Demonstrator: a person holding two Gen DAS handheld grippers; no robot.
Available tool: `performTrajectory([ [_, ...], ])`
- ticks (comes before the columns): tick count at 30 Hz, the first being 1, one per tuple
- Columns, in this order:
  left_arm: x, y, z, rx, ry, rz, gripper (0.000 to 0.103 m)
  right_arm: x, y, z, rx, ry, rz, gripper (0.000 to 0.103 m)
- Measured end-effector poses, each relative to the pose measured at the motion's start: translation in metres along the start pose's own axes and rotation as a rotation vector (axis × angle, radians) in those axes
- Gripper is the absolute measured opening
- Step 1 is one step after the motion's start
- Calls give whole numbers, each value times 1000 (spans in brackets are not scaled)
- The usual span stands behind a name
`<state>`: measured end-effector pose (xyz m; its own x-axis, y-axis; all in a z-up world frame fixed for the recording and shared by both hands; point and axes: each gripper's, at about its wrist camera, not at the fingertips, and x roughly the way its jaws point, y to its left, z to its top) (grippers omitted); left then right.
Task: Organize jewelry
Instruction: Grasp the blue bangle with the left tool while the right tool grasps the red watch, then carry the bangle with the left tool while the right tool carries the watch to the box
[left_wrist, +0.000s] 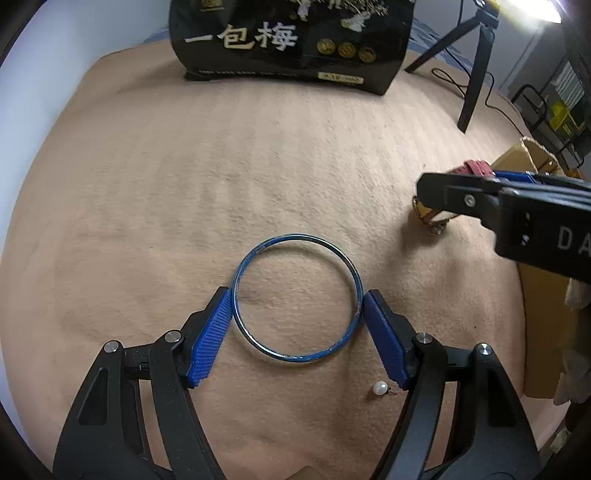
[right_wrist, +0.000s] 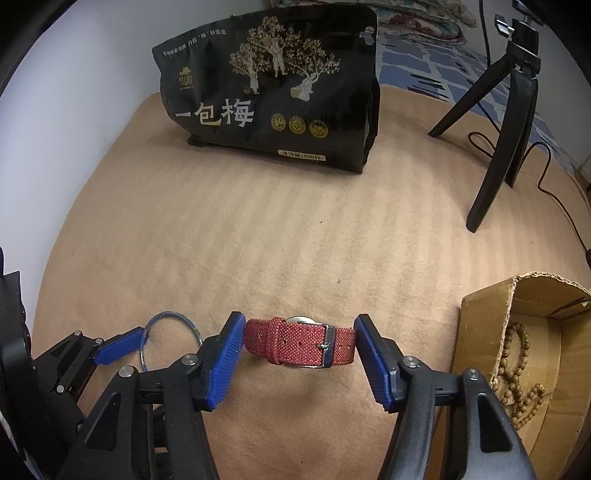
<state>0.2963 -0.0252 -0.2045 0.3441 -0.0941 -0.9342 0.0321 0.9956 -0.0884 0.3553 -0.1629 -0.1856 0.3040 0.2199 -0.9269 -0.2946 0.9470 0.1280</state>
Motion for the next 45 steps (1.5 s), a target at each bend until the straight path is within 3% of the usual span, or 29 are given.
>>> performTrajectory([
  [8, -30, 15, -4, -30, -50, 7, 74, -30, 4, -6, -1, -49, 21, 62],
  [17, -69, -2, -12, -28, -126, -17, 74, -85, -5, -24, 2, -122, 12, 62],
  [32, -124, -101, -39, 108, -225, -153, 74, -169, -82, -85, 119, -255, -79, 62],
  [45, -119, -181, -59, 210, -203, -250, 74, -181, -160, -122, 288, -264, -124, 62],
])
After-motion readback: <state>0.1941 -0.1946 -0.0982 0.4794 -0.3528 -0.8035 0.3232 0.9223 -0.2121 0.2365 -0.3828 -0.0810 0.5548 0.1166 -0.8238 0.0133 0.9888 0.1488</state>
